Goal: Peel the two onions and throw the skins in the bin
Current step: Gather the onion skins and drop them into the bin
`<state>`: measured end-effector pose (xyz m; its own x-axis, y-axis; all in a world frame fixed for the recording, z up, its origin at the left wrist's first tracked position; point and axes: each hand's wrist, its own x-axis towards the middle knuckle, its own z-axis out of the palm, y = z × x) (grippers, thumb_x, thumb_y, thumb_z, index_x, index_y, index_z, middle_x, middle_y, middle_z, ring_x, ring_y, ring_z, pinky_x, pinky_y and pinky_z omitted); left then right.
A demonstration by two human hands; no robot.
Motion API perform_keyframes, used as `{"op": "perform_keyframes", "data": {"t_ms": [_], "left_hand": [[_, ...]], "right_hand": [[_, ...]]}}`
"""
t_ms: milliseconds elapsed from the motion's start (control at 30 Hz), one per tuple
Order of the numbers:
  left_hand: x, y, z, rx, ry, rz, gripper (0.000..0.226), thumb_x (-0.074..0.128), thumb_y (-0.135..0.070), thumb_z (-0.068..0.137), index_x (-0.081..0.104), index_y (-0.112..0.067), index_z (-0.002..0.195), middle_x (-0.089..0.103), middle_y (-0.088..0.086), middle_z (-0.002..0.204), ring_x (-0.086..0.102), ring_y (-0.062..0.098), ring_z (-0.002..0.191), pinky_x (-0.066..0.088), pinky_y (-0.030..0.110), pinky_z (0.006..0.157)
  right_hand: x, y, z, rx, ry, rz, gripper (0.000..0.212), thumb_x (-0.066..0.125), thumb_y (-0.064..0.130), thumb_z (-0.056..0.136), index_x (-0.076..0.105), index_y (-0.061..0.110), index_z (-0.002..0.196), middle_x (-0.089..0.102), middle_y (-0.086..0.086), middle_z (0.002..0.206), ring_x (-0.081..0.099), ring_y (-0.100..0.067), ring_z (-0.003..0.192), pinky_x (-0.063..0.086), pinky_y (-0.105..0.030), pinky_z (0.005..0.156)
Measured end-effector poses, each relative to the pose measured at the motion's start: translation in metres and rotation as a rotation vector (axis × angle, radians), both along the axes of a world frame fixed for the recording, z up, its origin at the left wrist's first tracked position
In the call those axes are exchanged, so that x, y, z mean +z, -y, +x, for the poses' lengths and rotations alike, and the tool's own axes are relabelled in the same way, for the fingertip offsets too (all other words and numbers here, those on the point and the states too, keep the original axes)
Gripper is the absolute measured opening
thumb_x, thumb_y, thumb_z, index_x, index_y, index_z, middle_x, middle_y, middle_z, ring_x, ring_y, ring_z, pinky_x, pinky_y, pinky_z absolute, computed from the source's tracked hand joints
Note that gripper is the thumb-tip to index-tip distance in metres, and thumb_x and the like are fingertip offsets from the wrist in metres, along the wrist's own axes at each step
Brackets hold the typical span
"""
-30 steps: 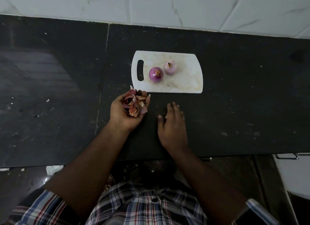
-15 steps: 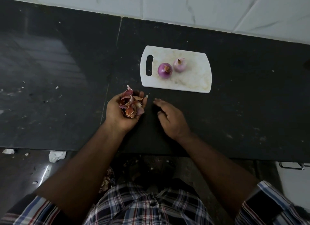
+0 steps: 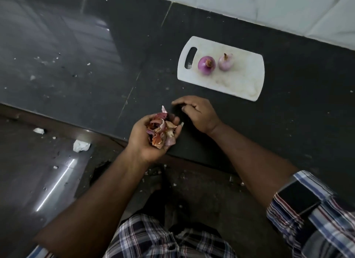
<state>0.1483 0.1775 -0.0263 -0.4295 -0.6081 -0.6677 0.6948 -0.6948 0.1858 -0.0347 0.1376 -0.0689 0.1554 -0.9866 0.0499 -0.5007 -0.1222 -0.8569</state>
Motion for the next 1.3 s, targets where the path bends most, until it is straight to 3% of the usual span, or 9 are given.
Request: {"op": "perform_keyframes", "data": {"t_ms": [133,200,400,633,733,900,1000,1133,1300], "left_hand": [[0.005,-0.051,0.0,-0.059,0.007,-0.018,0.023,0.053,-0.014,0.083,0.071,-0.002,0.074,0.068,0.012,0.081,0.07,0.022,0.077,0.062,0.036,0.074],[-0.004,-0.072,0.003,-0.06,0.012,0.014,0.027,0.051,-0.014,0.087,0.07,-0.003,0.072,0.067,0.01,0.078,0.07,0.021,0.075,0.062,0.035,0.071],[-0.044,-0.114,-0.002,-0.215,0.03,0.169,0.021,0.045,-0.013,0.087,0.06,0.0,0.085,0.062,0.016,0.085,0.066,0.028,0.076,0.061,0.039,0.067],[-0.079,-0.091,-0.033,-0.548,0.161,0.176,0.045,0.038,-0.026,0.097,0.071,0.004,0.093,0.073,0.022,0.092,0.073,0.036,0.078,0.057,0.049,0.08],[-0.083,-0.082,-0.037,-0.586,0.158,0.168,0.049,0.037,-0.025,0.098,0.074,0.007,0.091,0.073,0.023,0.093,0.074,0.038,0.077,0.062,0.049,0.068],[-0.088,-0.079,-0.031,-0.557,0.157,0.183,0.042,0.037,-0.022,0.097,0.062,0.005,0.115,0.067,0.023,0.108,0.073,0.04,0.085,0.062,0.048,0.07],[-0.082,-0.077,-0.033,-0.556,0.157,0.159,0.041,0.032,-0.016,0.098,0.066,0.007,0.098,0.072,0.022,0.09,0.074,0.038,0.073,0.062,0.044,0.057],[-0.089,-0.076,-0.03,-0.53,0.137,0.139,0.047,0.032,-0.018,0.099,0.072,0.005,0.098,0.074,0.022,0.096,0.075,0.035,0.082,0.06,0.047,0.075],[-0.092,-0.074,-0.026,-0.537,0.089,0.105,0.044,0.037,-0.019,0.096,0.077,0.0,0.088,0.074,0.019,0.095,0.074,0.033,0.087,0.062,0.045,0.075]], "right_hand": [[0.005,-0.007,-0.017,-0.236,0.637,0.125,0.03,0.045,0.009,0.084,0.074,0.013,0.09,0.073,-0.012,0.099,0.067,-0.023,0.103,0.054,-0.034,0.095],[0.007,-0.005,-0.031,-0.329,0.728,0.113,0.03,0.043,0.008,0.086,0.072,0.01,0.09,0.07,-0.015,0.099,0.065,-0.025,0.105,0.055,-0.032,0.094],[-0.007,-0.018,-0.026,-0.251,0.506,0.085,0.031,0.048,0.021,0.076,0.076,0.022,0.088,0.074,-0.014,0.102,0.067,-0.03,0.108,0.055,-0.044,0.097],[-0.005,-0.01,-0.01,-0.127,0.502,0.115,0.035,0.042,0.011,0.079,0.074,0.009,0.092,0.073,-0.02,0.103,0.068,-0.035,0.106,0.056,-0.042,0.096],[-0.005,-0.012,-0.011,-0.087,0.493,0.129,0.034,0.041,0.011,0.081,0.074,0.01,0.091,0.072,-0.021,0.103,0.068,-0.036,0.105,0.056,-0.042,0.095],[-0.005,-0.027,-0.004,-0.056,0.415,0.133,0.035,0.041,0.011,0.081,0.075,0.015,0.089,0.073,-0.016,0.1,0.069,-0.033,0.103,0.056,-0.047,0.096],[-0.004,-0.041,0.0,-0.05,0.373,0.126,0.036,0.04,0.011,0.083,0.075,0.015,0.09,0.074,-0.013,0.099,0.069,-0.03,0.101,0.055,-0.052,0.094],[-0.003,-0.071,0.012,-0.051,0.322,0.114,0.036,0.042,0.015,0.084,0.076,0.01,0.092,0.075,-0.009,0.098,0.07,-0.026,0.099,0.055,-0.053,0.091],[0.003,-0.112,0.032,-0.025,0.335,0.165,0.034,0.044,0.013,0.083,0.077,0.006,0.091,0.076,-0.007,0.096,0.071,-0.023,0.097,0.054,-0.054,0.09]]}}
